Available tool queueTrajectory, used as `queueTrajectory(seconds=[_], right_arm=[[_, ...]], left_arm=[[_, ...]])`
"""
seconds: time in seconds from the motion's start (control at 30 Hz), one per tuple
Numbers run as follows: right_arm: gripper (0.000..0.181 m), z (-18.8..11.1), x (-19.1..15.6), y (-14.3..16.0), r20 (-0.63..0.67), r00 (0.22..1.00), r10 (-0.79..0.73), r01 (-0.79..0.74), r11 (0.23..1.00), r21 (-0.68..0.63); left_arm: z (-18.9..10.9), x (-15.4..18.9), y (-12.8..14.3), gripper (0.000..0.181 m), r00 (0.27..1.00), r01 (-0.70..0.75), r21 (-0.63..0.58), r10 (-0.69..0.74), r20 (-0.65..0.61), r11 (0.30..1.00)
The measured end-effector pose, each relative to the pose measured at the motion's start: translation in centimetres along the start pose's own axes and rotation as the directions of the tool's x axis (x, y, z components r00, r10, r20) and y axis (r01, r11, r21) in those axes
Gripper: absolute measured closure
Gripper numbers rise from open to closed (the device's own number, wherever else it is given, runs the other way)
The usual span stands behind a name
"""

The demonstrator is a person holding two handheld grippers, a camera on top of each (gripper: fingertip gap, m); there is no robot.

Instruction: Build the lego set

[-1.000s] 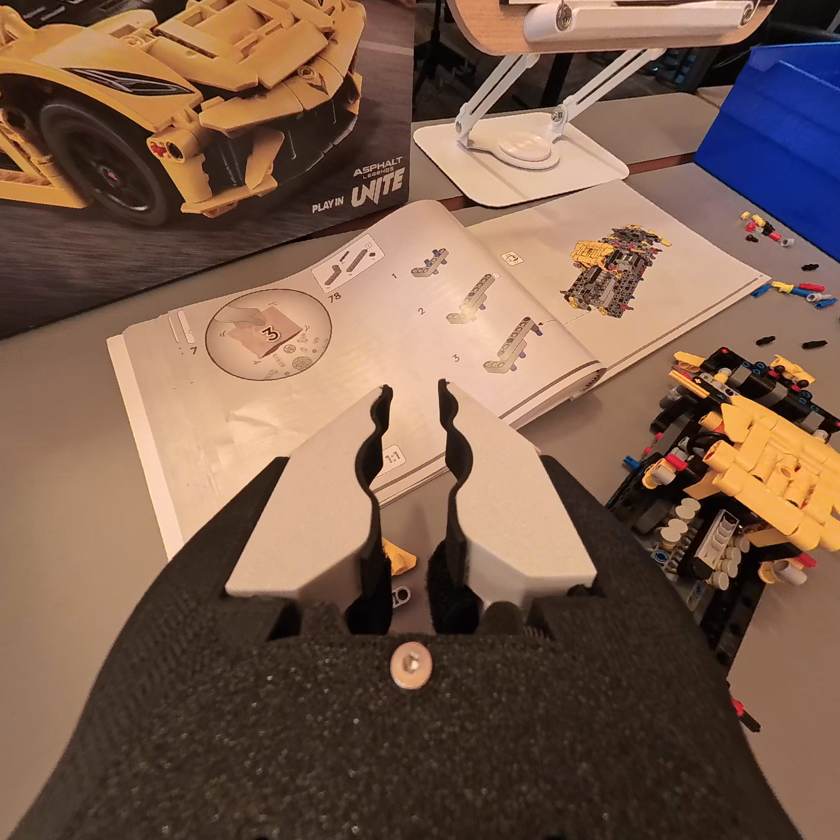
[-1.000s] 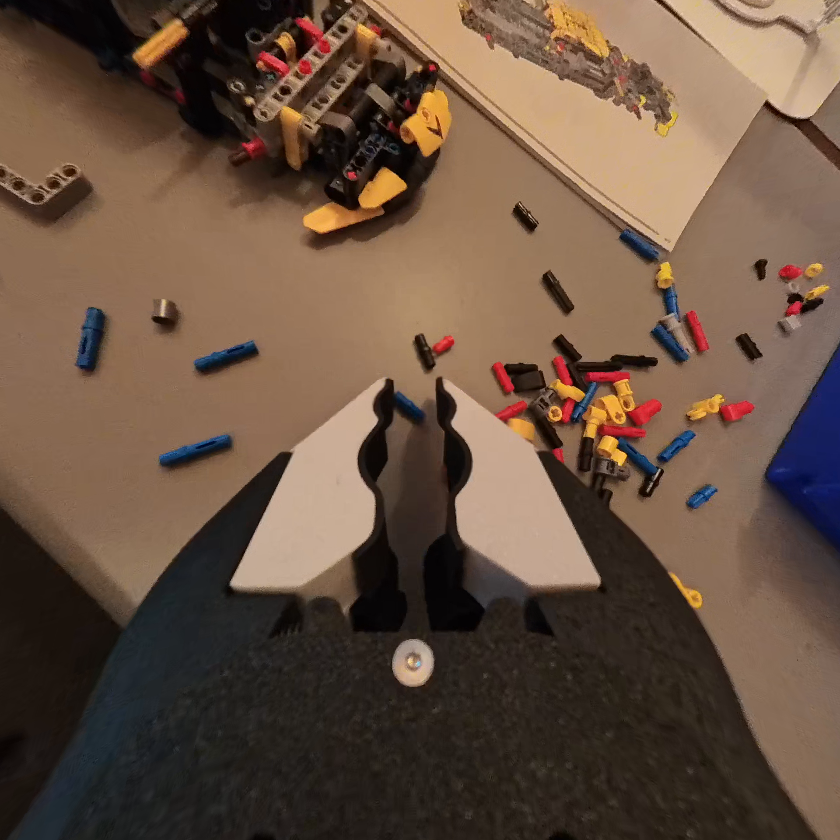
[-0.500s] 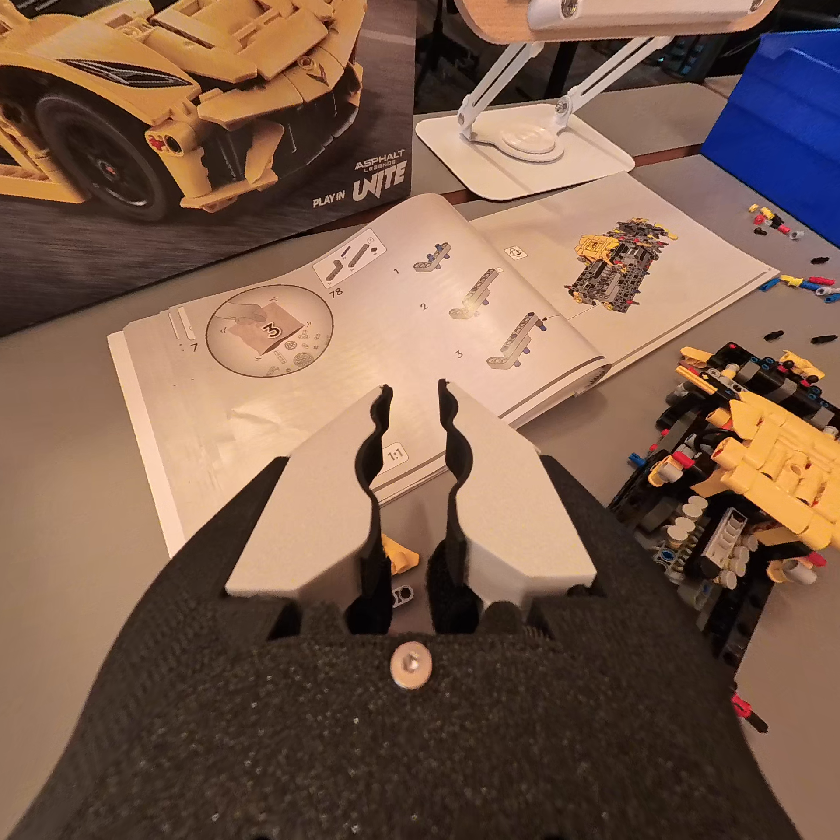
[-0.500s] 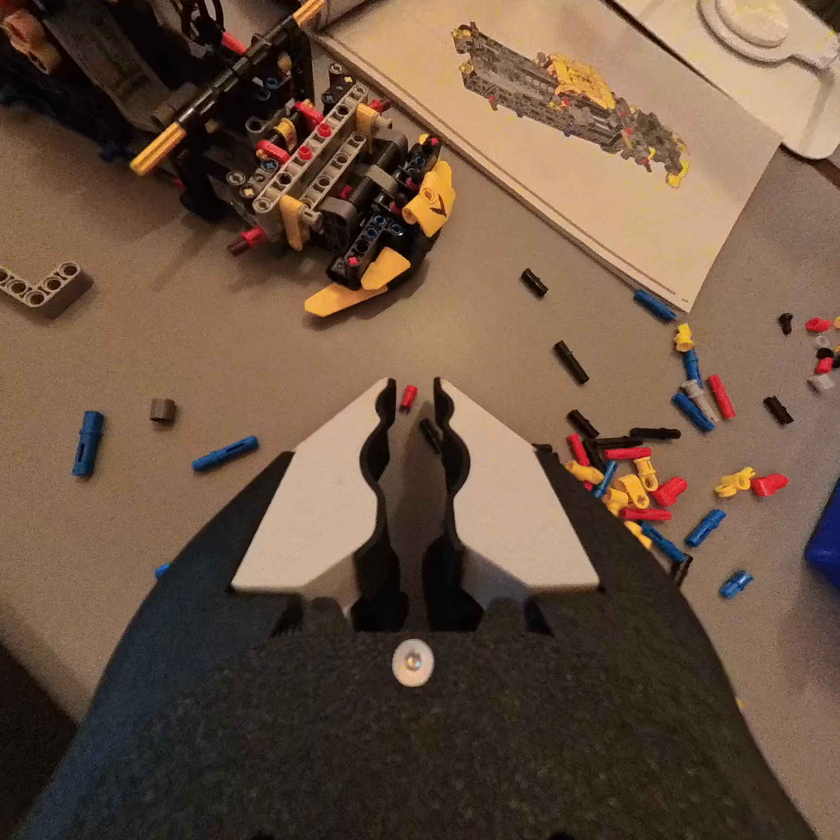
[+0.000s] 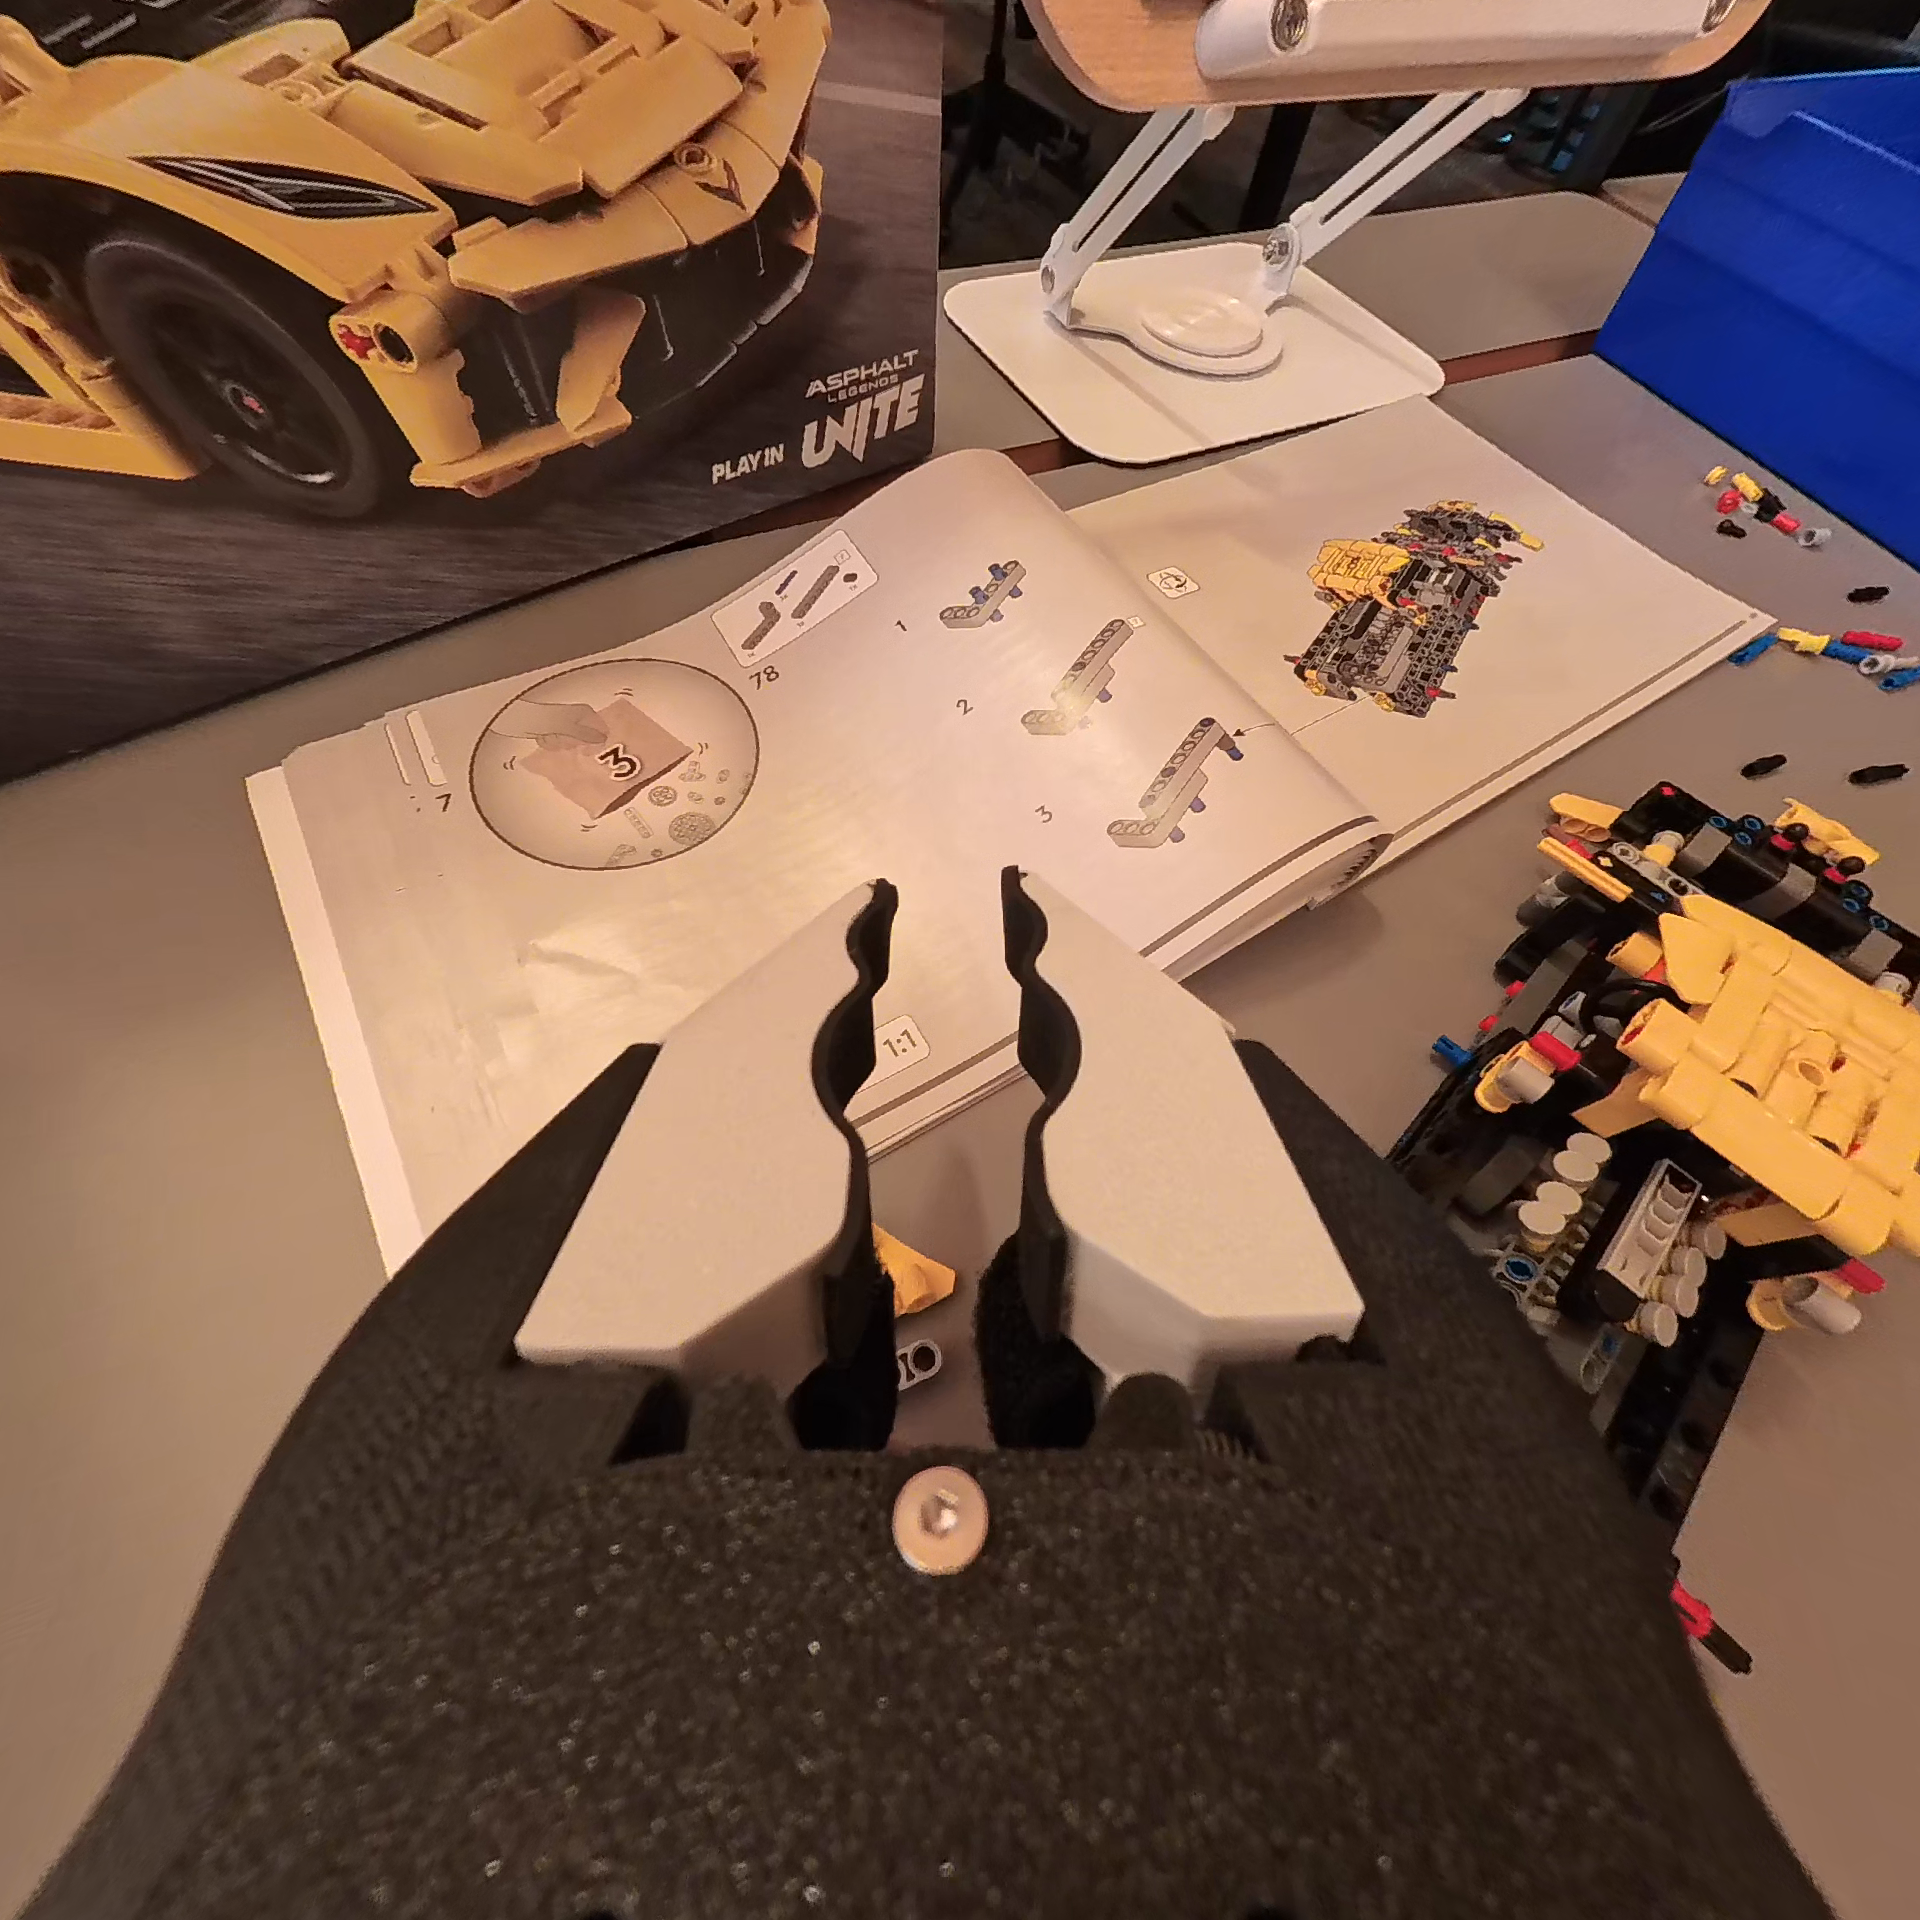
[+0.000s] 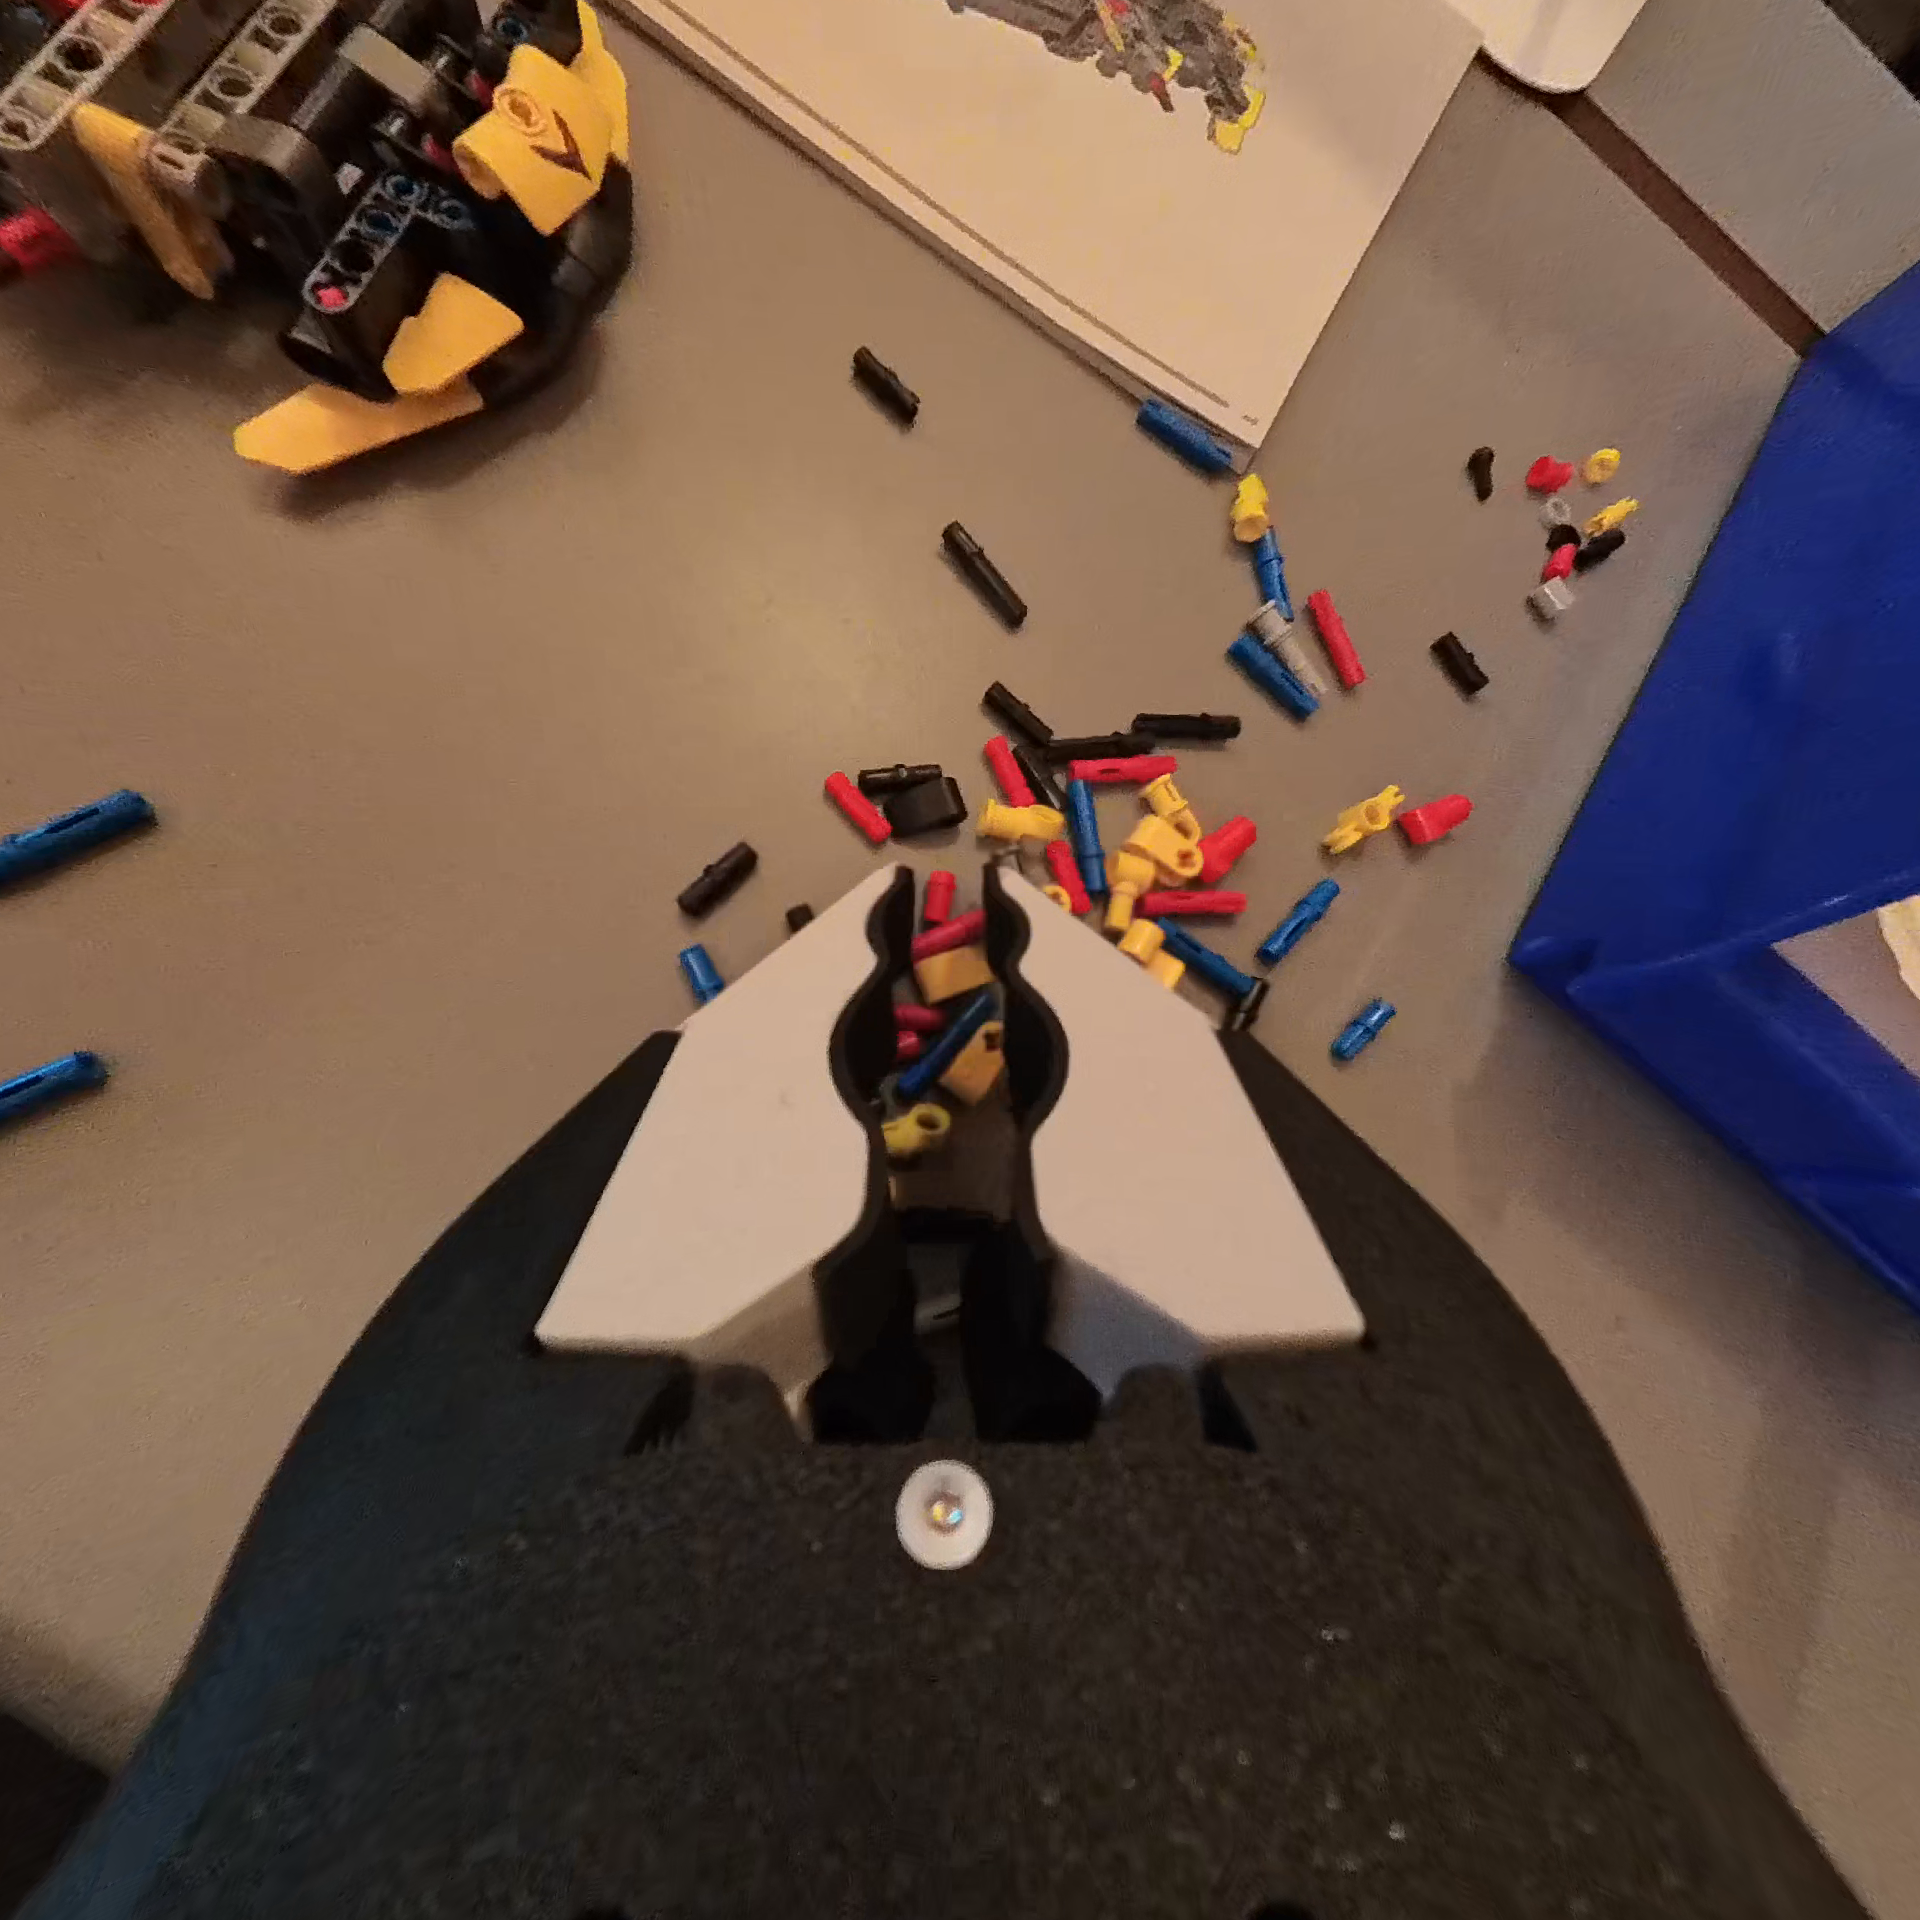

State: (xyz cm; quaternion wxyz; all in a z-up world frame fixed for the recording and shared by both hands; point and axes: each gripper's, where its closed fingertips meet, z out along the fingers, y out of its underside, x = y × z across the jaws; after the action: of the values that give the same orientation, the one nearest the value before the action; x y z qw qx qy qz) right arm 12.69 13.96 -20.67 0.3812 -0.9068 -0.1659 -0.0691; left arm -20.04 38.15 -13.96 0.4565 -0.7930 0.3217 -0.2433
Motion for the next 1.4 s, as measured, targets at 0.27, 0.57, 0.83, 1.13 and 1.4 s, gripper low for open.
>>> queueTrajectory(seconds=[0.27,0.57,0.83,1.13,1.4], right_arm=[[0.154,3.5,-1.8,-7.2,0.095,0.995,-0.011,0.001,0.995,0.103],[0.176,7.8,-1.1,-8.0,0.125,0.991,-0.045,0.041,0.998,0.038],[0.178,4.8,5.0,-2.6,-0.033,0.999,0.008,-0.011,0.996,-0.094],[0.139,6.5,6.4,-6.1,-0.098,0.984,0.148,-0.150,0.988,-0.020],[0.145,8.8,5.8,-7.0,-0.057,0.943,0.329,-0.331,0.944,-0.015]], left_arm=[[0.0,0.0,0.1,0.160,1.000,-0.002,-0.003,0.002,0.000,1.000],[0.0,-0.1,0.0,0.160,1.000,-0.004,-0.002,0.004,0.002,1.000],[0.0,0.0,-0.1,0.160,1.000,-0.009,0.000,0.009,0.001,1.000],[0.2,-0.1,0.3,0.160,1.000,-0.015,-0.014,0.015,0.010,1.000],[0.1,-0.4,0.1,0.160,1.000,0.001,-0.006,-0.001,0.008,1.000]])
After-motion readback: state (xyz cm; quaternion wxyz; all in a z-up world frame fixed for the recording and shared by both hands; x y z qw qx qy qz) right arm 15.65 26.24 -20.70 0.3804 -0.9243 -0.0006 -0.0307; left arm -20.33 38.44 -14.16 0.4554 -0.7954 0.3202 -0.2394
